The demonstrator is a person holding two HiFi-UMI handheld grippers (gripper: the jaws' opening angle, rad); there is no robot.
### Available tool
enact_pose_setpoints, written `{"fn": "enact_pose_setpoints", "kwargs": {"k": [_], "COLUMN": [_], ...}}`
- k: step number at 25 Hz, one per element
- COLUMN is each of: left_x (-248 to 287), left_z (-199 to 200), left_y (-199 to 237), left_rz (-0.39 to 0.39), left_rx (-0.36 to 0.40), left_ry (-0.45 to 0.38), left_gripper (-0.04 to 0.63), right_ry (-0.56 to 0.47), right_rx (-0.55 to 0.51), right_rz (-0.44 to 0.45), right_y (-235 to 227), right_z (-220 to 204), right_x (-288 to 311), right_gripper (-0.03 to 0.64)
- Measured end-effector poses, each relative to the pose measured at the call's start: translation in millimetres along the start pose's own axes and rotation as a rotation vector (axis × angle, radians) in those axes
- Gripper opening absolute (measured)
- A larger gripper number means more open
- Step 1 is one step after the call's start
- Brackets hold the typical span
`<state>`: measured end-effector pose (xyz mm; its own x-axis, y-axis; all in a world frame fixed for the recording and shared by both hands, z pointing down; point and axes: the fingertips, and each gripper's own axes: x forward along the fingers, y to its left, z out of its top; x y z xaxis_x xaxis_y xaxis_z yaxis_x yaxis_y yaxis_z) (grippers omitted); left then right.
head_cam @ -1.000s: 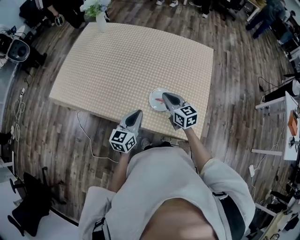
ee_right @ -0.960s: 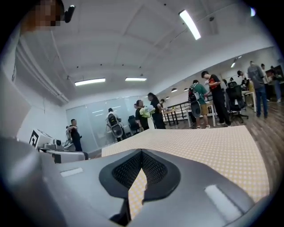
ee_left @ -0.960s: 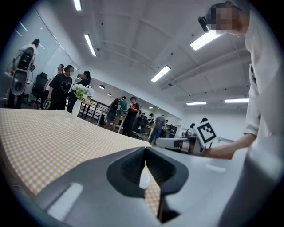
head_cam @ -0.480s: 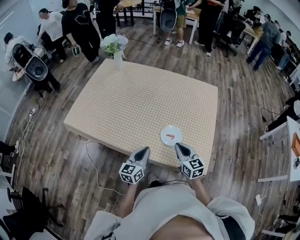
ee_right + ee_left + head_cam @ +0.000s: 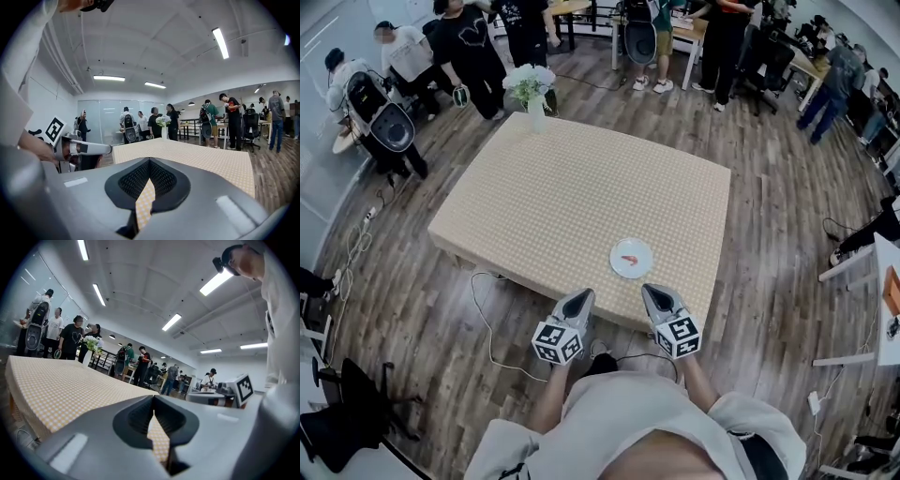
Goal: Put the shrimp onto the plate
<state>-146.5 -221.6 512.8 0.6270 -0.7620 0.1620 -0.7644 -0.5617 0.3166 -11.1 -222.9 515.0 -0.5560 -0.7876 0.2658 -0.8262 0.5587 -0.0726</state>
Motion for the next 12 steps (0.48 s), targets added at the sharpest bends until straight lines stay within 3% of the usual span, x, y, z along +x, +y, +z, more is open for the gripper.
{"fn": "enact_pose_setpoints", "kwargs": {"k": [12], "left_x": [-44.1], "left_z": [-49.0], "left_y": [-139.3], "left_rz": [-0.027], "left_rx": [0.041], "left_ry": [0.013], "left_gripper": [0.009], "right_ry": [-0.039], "right_rx": [-0.005], "right_rz": [-0.009], "right_y": [10.8], "right_z": [-38.7], "right_x": [-134.7], "right_gripper": [-0.003]}}
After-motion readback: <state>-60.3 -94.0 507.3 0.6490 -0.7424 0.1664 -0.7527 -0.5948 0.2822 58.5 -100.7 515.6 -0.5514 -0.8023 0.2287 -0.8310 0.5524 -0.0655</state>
